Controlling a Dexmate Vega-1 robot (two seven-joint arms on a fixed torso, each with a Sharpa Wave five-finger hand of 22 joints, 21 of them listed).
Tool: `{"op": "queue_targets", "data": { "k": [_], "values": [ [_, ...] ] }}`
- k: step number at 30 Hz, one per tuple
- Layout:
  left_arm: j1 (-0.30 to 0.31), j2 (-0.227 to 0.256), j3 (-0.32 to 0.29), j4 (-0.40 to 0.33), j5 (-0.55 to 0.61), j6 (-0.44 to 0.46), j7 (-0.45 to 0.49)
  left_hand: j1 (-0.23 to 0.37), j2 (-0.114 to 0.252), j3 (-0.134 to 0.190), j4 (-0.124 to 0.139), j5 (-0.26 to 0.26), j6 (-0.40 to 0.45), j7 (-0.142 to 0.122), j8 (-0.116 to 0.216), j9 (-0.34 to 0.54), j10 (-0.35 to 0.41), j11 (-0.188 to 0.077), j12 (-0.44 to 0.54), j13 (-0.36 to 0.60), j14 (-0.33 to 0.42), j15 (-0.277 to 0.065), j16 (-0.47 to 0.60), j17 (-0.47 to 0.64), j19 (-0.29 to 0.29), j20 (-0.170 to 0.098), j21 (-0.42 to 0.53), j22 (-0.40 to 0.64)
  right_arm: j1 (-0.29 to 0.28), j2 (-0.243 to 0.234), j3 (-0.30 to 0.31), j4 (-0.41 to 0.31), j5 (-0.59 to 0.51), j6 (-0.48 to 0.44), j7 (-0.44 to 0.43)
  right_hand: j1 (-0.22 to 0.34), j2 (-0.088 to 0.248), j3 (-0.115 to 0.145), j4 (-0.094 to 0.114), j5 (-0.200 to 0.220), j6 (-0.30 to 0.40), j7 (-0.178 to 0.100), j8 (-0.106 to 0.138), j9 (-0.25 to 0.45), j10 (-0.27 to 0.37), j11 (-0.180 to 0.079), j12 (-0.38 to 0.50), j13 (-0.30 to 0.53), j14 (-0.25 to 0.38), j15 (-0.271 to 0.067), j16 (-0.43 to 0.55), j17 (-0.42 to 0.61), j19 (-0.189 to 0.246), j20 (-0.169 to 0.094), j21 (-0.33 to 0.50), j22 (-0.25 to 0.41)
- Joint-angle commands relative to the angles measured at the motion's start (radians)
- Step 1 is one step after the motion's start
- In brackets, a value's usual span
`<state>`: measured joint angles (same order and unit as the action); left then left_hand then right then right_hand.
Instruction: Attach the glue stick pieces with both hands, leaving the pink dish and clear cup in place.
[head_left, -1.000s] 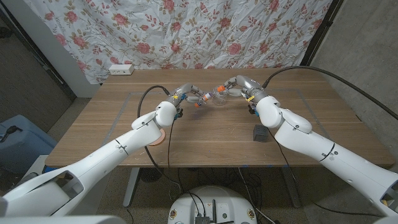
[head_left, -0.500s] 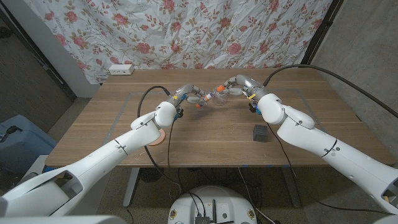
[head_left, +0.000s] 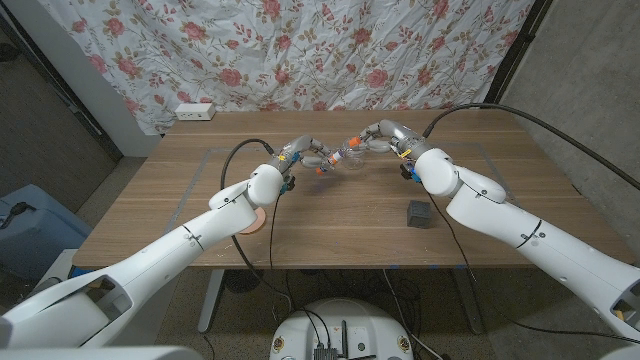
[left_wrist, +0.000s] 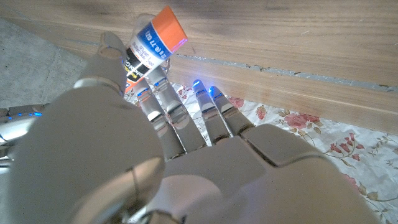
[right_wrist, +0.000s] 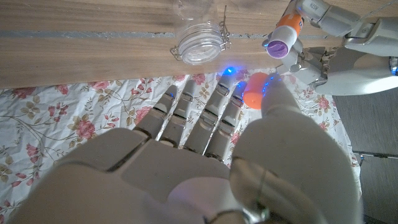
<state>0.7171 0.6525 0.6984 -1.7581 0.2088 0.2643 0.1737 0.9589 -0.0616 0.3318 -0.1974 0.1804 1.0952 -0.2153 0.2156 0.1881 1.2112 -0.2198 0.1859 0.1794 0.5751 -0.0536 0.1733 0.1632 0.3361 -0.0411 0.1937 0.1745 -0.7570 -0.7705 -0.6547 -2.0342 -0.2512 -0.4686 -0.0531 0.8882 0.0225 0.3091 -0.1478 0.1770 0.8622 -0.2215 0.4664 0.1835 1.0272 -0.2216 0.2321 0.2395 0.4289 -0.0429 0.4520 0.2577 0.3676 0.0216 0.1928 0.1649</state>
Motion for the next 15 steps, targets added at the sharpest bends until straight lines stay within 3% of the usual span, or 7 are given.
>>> {"op": "queue_targets", "data": {
  "k": [1, 15],
  "values": [
    [-0.007, 0.002, 0.002, 0.009, 0.009, -0.021, -0.014, -0.098, 0.095, 0.044, 0.036, 0.007, 0.063, 0.057, 0.003, 0.005, 0.009, -0.002, 0.004, 0.016, -0.01, -0.144, 0.0, 0.002, -0.004, -0.014, 0.002, 0.002, 0.013, -0.002, -0.012, 0.013, 0.007, 0.012, 0.014, 0.002, 0.004, 0.0, -0.004, 0.008, 0.004, -0.001, -0.004, 0.004, 0.001, 0.002, -0.001, 0.003, -0.002, -0.135, 0.009, 0.003, -0.001, 0.005, -0.002, 0.005],
    [-0.017, -0.001, 0.005, 0.023, 0.02, -0.045, -0.025, -0.102, 0.096, 0.049, 0.033, 0.007, 0.063, 0.058, 0.003, 0.005, 0.009, -0.002, 0.005, 0.016, -0.012, -0.143, 0.001, 0.003, -0.008, -0.013, 0.002, 0.002, 0.046, -0.008, -0.044, 0.03, -0.028, 0.021, 0.055, 0.005, 0.003, -0.002, -0.006, 0.008, 0.001, -0.001, -0.01, 0.004, -0.004, 0.002, -0.004, 0.004, -0.002, -0.135, 0.009, 0.002, -0.001, 0.006, -0.002, 0.005]
  ]
}}
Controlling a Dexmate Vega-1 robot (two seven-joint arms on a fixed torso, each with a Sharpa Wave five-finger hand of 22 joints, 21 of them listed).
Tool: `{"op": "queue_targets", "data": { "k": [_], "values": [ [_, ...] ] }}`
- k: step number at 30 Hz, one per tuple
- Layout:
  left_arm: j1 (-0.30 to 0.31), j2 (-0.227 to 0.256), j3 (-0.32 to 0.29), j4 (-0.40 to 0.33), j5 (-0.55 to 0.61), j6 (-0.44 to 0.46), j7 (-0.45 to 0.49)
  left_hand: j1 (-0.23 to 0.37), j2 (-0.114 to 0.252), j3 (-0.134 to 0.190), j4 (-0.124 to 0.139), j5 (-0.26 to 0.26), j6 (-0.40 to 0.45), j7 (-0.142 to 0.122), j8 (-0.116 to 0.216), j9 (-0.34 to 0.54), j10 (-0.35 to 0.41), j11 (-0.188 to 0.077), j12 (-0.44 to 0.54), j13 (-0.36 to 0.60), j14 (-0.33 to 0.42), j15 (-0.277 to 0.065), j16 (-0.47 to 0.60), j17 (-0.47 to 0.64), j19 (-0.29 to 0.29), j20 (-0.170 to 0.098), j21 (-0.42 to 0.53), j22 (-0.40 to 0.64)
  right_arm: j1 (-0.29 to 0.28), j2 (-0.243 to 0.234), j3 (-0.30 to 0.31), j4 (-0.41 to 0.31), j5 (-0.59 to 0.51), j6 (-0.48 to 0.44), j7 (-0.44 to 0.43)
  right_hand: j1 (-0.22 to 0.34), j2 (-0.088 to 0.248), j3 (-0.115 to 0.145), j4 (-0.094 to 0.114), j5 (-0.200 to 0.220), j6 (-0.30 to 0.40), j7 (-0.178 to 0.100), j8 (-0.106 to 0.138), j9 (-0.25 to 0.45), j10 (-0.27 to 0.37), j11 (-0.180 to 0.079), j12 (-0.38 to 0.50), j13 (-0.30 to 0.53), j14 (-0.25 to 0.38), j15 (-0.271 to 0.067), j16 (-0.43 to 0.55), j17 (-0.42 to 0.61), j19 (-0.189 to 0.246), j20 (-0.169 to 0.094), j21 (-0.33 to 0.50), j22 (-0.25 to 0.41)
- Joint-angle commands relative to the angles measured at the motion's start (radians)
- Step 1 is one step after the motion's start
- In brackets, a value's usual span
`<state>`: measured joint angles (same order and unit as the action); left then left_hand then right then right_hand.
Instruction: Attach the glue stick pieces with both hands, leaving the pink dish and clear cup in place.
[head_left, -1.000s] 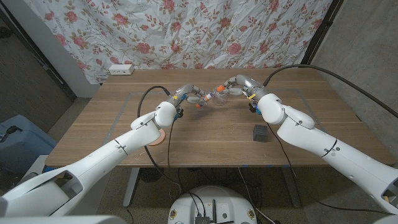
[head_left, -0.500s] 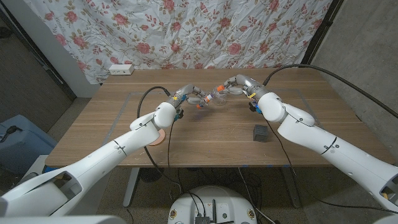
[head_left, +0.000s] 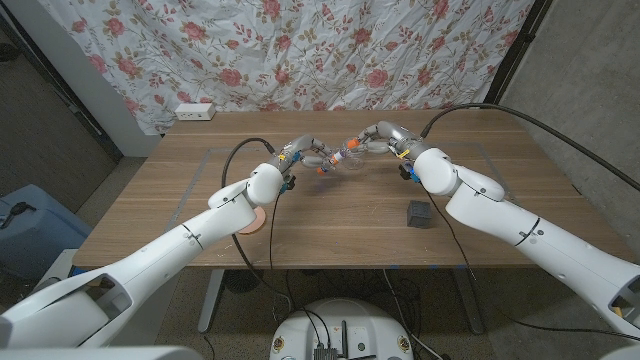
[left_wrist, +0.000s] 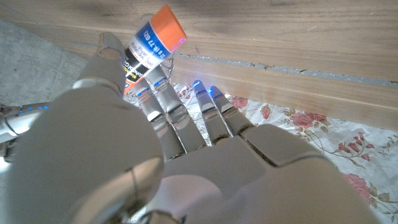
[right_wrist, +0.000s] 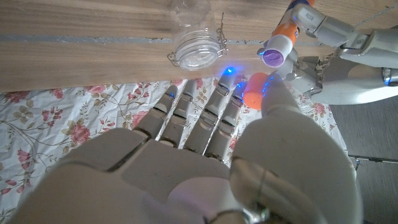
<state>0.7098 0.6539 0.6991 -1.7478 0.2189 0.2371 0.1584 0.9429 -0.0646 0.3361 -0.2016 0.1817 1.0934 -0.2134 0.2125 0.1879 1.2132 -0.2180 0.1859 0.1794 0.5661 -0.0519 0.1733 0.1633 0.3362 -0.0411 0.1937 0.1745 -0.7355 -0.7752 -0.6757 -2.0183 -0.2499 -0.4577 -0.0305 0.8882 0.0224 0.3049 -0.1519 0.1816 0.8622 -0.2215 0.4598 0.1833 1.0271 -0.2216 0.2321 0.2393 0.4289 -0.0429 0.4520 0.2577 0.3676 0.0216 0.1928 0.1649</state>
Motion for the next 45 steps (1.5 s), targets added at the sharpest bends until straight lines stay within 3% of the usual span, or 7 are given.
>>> {"op": "queue_targets", "data": {
  "k": [1, 45],
  "values": [
    [-0.012, -0.001, 0.006, 0.015, 0.012, -0.022, -0.013, -0.086, 0.099, 0.045, 0.037, 0.006, 0.063, 0.059, 0.005, 0.005, 0.007, -0.004, 0.005, 0.016, -0.003, -0.145, 0.002, 0.003, -0.009, -0.013, 0.002, 0.002, 0.029, -0.004, -0.027, 0.017, -0.033, 0.015, 0.038, 0.005, 0.003, 0.002, -0.002, 0.004, 0.001, -0.001, -0.004, 0.004, -0.004, 0.003, -0.005, 0.004, -0.002, -0.135, 0.009, 0.002, -0.001, 0.005, -0.002, 0.005],
    [-0.025, -0.004, 0.007, 0.035, 0.033, -0.063, -0.041, -0.09, 0.101, 0.051, 0.034, 0.004, 0.064, 0.058, 0.005, 0.005, 0.005, -0.004, 0.008, 0.017, -0.007, -0.145, 0.005, 0.004, -0.011, -0.013, 0.003, 0.002, 0.037, 0.007, -0.027, 0.024, -0.057, 0.017, 0.079, 0.0, 0.005, -0.004, 0.0, 0.003, -0.003, -0.001, -0.017, 0.004, -0.009, 0.003, -0.009, 0.007, -0.002, -0.131, 0.011, 0.002, -0.002, 0.008, -0.002, 0.005]
  ]
}}
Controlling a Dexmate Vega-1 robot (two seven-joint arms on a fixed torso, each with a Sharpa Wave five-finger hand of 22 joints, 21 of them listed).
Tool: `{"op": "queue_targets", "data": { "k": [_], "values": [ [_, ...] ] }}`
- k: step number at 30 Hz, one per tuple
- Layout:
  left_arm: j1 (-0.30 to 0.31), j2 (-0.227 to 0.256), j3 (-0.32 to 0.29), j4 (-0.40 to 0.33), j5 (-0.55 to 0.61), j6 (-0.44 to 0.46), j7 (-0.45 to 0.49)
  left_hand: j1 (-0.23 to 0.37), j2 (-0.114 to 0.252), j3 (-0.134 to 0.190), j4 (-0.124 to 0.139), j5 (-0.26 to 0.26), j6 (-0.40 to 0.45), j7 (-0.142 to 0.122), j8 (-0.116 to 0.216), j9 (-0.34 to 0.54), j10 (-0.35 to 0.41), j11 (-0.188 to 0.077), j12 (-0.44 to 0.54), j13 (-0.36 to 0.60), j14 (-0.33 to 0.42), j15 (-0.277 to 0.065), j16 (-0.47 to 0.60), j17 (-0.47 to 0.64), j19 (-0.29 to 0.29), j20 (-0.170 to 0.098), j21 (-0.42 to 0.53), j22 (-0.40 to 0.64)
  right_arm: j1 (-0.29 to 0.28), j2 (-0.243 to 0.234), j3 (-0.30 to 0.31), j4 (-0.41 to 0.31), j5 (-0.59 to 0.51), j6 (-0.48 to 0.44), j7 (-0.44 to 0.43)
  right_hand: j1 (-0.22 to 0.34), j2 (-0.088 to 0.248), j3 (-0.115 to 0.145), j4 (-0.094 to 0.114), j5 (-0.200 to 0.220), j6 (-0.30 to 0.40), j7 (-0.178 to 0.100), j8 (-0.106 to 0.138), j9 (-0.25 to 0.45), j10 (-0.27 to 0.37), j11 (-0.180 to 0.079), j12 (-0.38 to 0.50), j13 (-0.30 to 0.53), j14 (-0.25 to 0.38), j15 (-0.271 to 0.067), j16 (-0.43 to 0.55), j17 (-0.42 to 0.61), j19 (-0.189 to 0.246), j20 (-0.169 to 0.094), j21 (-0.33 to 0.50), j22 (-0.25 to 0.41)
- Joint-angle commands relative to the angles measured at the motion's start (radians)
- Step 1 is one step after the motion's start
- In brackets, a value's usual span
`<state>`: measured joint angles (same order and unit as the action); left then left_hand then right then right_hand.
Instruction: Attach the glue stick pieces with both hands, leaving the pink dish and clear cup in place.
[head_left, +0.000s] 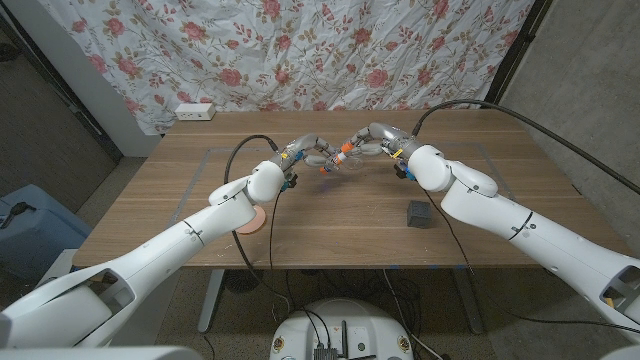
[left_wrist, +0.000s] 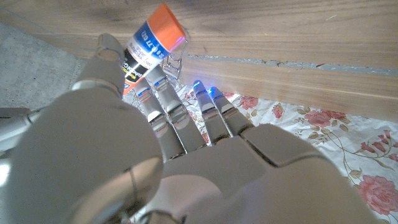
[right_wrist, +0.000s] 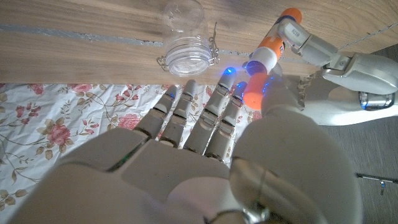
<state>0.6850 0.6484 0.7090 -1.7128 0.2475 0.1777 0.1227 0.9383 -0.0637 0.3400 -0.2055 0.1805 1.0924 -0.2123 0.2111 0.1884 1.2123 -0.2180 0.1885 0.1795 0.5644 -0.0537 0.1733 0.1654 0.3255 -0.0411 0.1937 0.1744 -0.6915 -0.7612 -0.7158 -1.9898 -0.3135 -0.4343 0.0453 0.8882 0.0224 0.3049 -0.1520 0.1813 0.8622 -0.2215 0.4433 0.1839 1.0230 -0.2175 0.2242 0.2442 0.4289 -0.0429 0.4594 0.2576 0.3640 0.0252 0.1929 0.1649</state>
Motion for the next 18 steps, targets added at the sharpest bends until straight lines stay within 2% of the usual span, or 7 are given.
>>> {"op": "queue_targets", "data": {
  "k": [1, 18],
  "values": [
    [0.0, 0.001, -0.002, 0.0, 0.005, -0.004, -0.005, -0.086, 0.101, 0.047, 0.038, 0.006, 0.065, 0.056, 0.006, 0.005, 0.006, -0.004, 0.005, 0.017, -0.005, -0.143, 0.005, 0.002, -0.001, -0.014, 0.003, 0.002, -0.008, -0.008, 0.015, -0.005, 0.009, -0.004, 0.004, 0.0, 0.005, -0.004, 0.0, 0.004, -0.003, -0.001, -0.001, 0.004, -0.004, -0.001, -0.001, 0.002, -0.002, -0.131, 0.003, 0.002, 0.002, 0.005, -0.002, 0.005],
    [0.007, 0.002, -0.002, -0.013, 0.018, 0.002, 0.001, -0.089, 0.102, 0.05, 0.038, 0.006, 0.063, 0.058, 0.006, 0.005, 0.004, -0.004, 0.005, 0.017, -0.005, -0.142, 0.005, 0.002, -0.003, -0.012, 0.003, 0.002, -0.004, -0.02, 0.02, 0.016, 0.028, 0.027, 0.018, -0.003, 0.007, -0.007, 0.001, 0.004, -0.002, -0.001, -0.006, 0.004, -0.007, -0.001, -0.003, 0.002, -0.004, -0.131, 0.003, 0.002, 0.001, 0.006, -0.002, 0.005]
  ]
}}
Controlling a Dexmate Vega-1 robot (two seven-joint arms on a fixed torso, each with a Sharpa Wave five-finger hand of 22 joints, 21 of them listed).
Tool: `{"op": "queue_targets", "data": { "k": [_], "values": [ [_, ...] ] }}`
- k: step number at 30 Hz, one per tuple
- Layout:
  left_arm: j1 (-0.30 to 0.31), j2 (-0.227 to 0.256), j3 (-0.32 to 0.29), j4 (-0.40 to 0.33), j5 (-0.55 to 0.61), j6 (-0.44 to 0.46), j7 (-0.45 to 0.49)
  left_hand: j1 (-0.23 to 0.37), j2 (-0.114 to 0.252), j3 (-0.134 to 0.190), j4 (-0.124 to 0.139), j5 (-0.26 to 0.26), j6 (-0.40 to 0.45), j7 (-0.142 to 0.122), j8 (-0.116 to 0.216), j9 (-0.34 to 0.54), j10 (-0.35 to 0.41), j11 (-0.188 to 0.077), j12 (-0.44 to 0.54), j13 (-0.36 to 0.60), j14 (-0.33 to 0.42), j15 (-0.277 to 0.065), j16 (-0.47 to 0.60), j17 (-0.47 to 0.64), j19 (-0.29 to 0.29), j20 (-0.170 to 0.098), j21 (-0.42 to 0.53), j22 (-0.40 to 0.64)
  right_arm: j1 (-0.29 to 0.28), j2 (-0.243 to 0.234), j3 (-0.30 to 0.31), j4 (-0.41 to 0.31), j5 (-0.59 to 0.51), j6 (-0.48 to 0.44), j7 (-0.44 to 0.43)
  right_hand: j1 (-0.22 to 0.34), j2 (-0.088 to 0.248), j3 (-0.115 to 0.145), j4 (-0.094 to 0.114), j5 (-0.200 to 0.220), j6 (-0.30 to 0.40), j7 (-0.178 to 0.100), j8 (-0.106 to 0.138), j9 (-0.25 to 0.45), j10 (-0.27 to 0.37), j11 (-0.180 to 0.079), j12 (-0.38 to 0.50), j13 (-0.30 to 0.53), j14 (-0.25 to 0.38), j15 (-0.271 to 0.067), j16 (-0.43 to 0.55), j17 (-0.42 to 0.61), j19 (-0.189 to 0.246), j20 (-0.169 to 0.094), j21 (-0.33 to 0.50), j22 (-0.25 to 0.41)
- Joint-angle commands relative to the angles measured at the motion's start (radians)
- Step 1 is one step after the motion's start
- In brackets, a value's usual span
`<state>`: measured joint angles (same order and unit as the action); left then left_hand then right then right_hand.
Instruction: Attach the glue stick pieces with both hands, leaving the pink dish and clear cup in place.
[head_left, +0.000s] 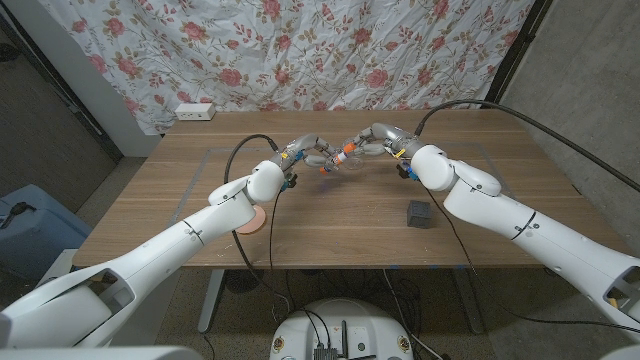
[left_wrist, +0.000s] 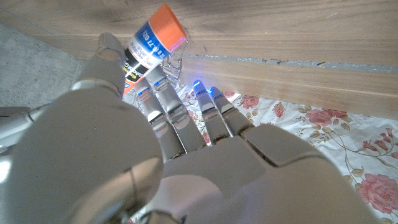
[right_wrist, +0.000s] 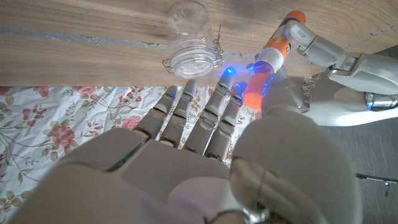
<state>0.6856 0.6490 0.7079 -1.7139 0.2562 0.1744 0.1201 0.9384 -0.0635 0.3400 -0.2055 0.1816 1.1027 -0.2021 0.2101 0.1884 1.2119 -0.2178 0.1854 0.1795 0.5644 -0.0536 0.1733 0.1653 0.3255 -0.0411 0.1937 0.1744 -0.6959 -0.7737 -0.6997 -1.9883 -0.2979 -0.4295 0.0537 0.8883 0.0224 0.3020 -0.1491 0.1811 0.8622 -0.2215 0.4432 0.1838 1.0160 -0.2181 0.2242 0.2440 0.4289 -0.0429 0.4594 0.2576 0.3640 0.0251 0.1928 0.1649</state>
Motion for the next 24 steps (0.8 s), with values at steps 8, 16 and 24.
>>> {"op": "queue_targets", "data": {
  "k": [8, 16, 24],
  "values": [
    [0.012, 0.006, -0.003, -0.024, 0.014, 0.011, 0.003, -0.089, 0.102, 0.052, 0.037, 0.005, 0.054, 0.045, 0.007, 0.005, 0.005, -0.005, 0.008, 0.017, -0.006, -0.144, 0.005, 0.002, -0.004, -0.012, 0.003, 0.002, -0.002, -0.01, 0.003, 0.021, 0.016, 0.033, 0.012, -0.004, 0.008, -0.005, -0.002, 0.004, -0.003, -0.001, -0.009, 0.004, -0.002, -0.001, -0.004, 0.003, -0.004, -0.131, 0.004, 0.002, 0.001, 0.007, -0.001, 0.005],
    [0.013, 0.005, -0.005, -0.023, 0.015, 0.01, 0.005, -0.089, 0.102, 0.052, 0.037, 0.004, 0.054, 0.048, 0.007, 0.005, 0.004, -0.005, 0.008, 0.017, -0.006, -0.143, 0.005, 0.002, -0.004, -0.012, 0.004, 0.002, -0.006, -0.017, 0.009, 0.007, 0.014, 0.021, 0.015, -0.005, 0.009, -0.006, -0.002, 0.004, -0.005, -0.001, -0.012, 0.004, -0.005, -0.001, -0.005, 0.004, -0.004, -0.131, 0.004, 0.002, 0.0, 0.009, -0.002, 0.005],
    [0.011, 0.0, -0.003, -0.017, 0.015, 0.006, 0.007, -0.089, 0.102, 0.053, 0.037, 0.004, 0.056, 0.047, 0.008, 0.005, 0.005, -0.004, 0.009, 0.017, -0.007, -0.143, 0.005, 0.002, -0.003, -0.013, 0.004, 0.002, -0.006, -0.022, 0.006, -0.004, 0.006, 0.02, 0.02, -0.006, 0.009, -0.008, -0.001, 0.004, -0.004, -0.001, -0.014, 0.004, -0.006, -0.001, -0.006, 0.004, -0.006, -0.13, 0.003, 0.002, -0.001, 0.009, -0.002, 0.005]
  ]
}}
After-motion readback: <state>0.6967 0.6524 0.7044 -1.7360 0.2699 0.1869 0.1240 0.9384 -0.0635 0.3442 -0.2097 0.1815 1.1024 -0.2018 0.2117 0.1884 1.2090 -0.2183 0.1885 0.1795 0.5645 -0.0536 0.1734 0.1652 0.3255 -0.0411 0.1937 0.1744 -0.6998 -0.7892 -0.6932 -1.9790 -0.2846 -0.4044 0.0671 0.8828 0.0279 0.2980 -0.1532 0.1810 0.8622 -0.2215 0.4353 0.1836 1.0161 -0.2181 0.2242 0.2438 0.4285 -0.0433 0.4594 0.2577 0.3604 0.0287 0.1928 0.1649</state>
